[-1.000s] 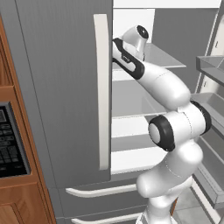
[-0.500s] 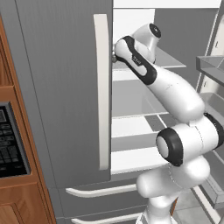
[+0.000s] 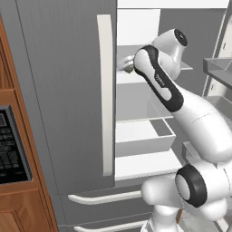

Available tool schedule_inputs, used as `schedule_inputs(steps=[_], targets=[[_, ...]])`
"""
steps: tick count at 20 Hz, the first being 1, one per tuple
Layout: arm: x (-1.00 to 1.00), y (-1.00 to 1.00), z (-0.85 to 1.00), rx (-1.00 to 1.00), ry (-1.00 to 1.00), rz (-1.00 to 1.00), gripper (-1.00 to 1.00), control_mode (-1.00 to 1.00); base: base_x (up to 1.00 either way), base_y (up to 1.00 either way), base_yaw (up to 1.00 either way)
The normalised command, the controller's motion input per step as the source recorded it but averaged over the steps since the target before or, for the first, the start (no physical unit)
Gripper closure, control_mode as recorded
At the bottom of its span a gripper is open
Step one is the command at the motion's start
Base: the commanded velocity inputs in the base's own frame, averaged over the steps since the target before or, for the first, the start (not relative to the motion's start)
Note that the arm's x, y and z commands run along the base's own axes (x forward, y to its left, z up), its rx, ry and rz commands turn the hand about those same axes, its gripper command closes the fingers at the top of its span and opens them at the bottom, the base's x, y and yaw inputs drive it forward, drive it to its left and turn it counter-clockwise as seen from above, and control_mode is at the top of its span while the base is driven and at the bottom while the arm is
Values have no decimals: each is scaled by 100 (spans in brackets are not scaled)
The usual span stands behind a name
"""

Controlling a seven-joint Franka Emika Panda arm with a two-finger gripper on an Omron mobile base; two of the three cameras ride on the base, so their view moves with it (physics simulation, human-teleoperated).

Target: Retrieve the sausage and cheese from the fridge and place them on the cutting board on the counter.

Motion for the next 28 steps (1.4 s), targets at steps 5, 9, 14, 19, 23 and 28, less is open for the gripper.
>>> schedule_inputs(steps=[5,9,14,19,23,28], targets=[[-94,-9,-4,-1,0,-8,100,-100,0,0,0],[-94,-3,-21,-11,0,-3,100,-100,0,0,0],[-93,0,-30,-7,1,-11,100,-100,0,0,0],[-87,-12,-42,-6,8,-8,100,-100,0,0,0],[-70,-24,-42,-7,12,-5,100,-100,0,0,0],[-18,-23,-33,-6,20,0,100,-100,0,0,0]])
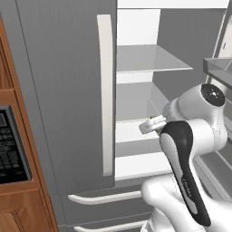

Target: Retrieve the sausage and cheese from the fridge and place them on the cutting board on the counter.

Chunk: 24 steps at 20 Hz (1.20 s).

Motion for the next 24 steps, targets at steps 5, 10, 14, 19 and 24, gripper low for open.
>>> schedule_inputs(steps=[5,10,14,19,24], targets=[[0,0,0,0,0,0,100,-100,0,0,0],[0,0,0,0,0,0,100,-100,0,0,0],[0,0,0,0,0,0,100,100,0,0,0],[0,0,0,0,0,0,100,100,0,0,0],[0,0,0,0,0,0,100,100,-7,1,0]])
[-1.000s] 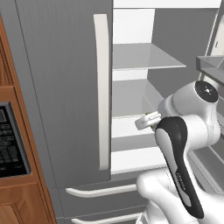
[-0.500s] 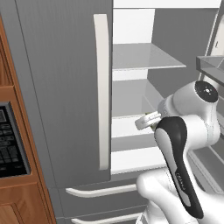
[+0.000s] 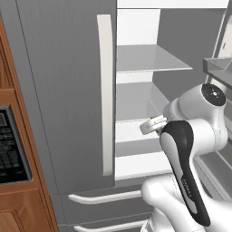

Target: Retrieve the sausage and cheese from the fridge and place them on the cutting board on the counter.

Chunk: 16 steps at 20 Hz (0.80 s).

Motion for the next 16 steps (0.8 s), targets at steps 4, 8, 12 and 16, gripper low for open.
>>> schedule_inputs(steps=[4,8,12,16], targets=[[0,0,0,0,0,0,100,100,-61,4,-4],[0,0,0,0,0,0,100,100,-68,30,0],[0,0,0,0,0,0,100,100,-13,74,27],[0,0,0,0,0,0,100,100,-17,43,64]])
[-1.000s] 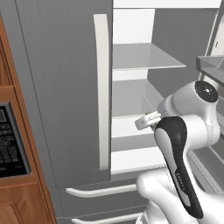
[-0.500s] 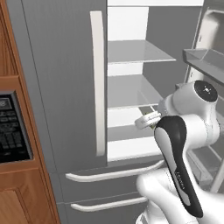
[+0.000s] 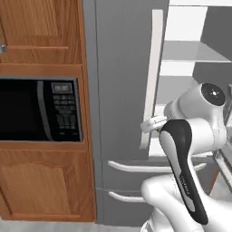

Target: Retrieve the sausage and cheese from the fridge and place them on the cutting board on the counter.

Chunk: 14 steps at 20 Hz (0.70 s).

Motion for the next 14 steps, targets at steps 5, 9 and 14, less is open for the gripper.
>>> schedule_inputs(steps=[5,9,14], targets=[[0,0,0,0,0,0,100,100,-24,13,90],[0,0,0,0,0,0,100,100,-26,13,91],[0,0,0,0,0,0,100,100,-23,11,97]])
